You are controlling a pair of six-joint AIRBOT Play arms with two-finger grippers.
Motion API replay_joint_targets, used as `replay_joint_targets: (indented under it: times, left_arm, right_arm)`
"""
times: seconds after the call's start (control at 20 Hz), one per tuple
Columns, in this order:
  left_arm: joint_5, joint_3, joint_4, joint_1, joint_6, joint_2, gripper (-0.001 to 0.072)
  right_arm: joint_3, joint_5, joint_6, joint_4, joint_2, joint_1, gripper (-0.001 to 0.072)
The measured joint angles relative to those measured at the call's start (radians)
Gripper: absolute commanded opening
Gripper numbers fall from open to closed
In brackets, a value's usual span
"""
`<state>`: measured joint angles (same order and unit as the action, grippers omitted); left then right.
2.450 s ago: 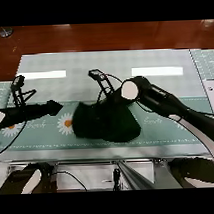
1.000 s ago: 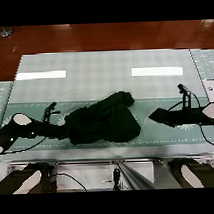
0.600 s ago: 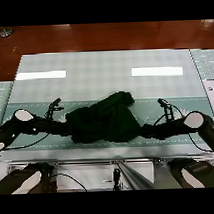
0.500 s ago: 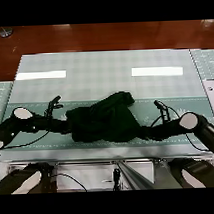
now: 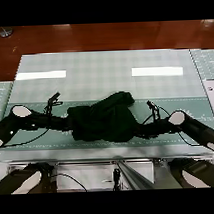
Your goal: Fold the shirts.
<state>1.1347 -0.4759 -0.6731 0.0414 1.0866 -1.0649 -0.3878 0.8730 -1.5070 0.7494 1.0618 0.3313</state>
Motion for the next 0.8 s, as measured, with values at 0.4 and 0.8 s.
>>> replay_joint_targets:
  times: [0.4, 0.8]
  left_arm:
    - [0.017, -0.117, 0.066, -0.023, -0.001, 0.015, 0.0021]
    - [-0.066, -0.893, 0.3, -0.167, 0.057, 0.069, 0.0021]
  right_arm:
    - [-0.246, 0.066, 0.101, -0.003, 0.014, -0.028, 0.0022]
    - [-1.294, 0.265, 0.007, 0.206, -0.002, -0.267, 0.0022]
